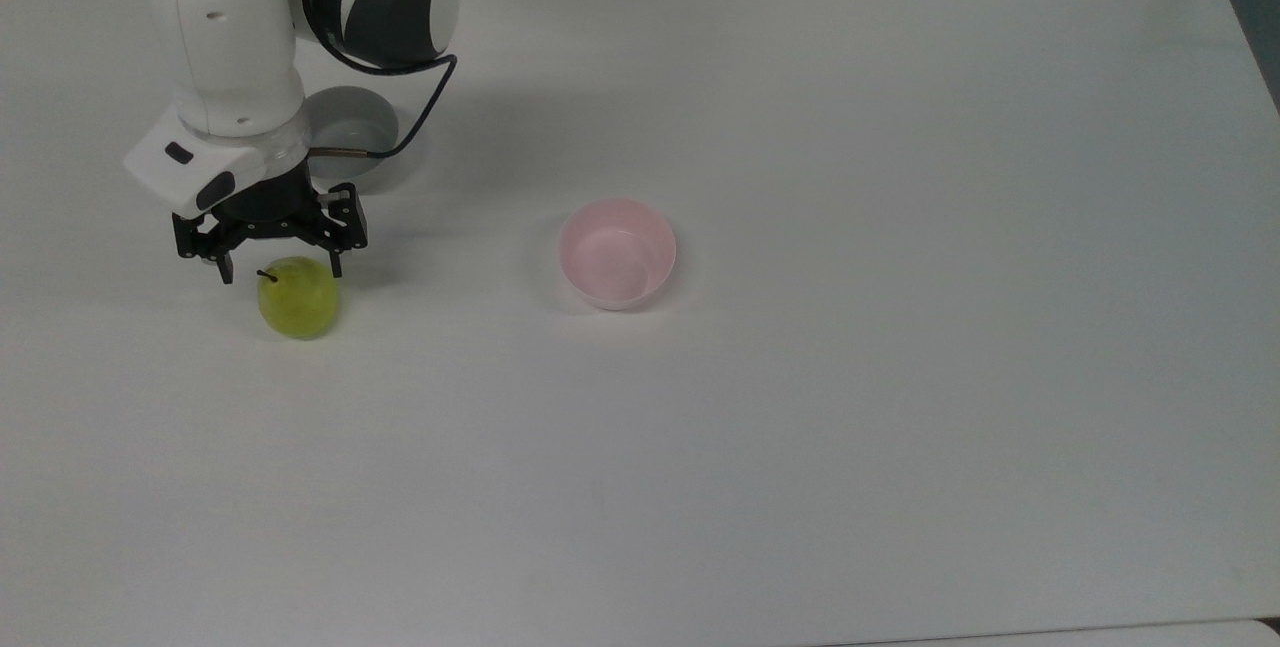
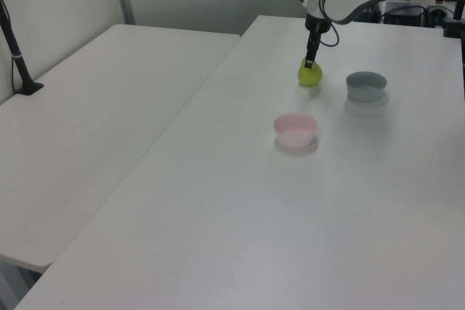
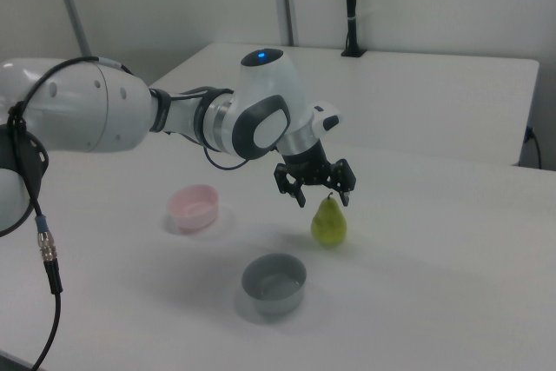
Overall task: Place the pear in the bowl
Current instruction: 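Close the gripper on the pear's top and lift it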
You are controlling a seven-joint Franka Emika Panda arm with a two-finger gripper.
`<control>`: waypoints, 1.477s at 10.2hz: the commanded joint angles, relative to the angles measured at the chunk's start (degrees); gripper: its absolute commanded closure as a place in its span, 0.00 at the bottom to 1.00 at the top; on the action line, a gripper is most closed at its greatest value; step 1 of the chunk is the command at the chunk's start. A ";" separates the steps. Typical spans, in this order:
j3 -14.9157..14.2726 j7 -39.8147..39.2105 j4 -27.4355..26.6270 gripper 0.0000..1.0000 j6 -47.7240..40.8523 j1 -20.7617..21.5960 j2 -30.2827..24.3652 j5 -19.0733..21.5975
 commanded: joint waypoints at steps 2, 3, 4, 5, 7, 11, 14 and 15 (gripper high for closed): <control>-0.44 0.37 -1.32 0.21 3.92 0.22 1.68 -0.79; -0.43 0.37 -1.32 0.59 3.92 0.22 1.68 -0.70; -0.43 0.37 -1.32 0.90 3.84 0.22 1.59 -0.35; -0.43 0.45 -1.24 1.00 3.58 0.13 1.42 -0.26; -0.43 0.37 -1.41 1.00 2.35 0.04 -0.33 -0.26; 0.44 0.37 -1.24 1.00 -11.25 1.26 -7.97 -0.26; 3.52 2.46 -1.15 1.00 -22.32 4.77 -14.65 0.52; 5.26 5.43 -1.06 1.00 -24.97 5.48 -15.97 0.53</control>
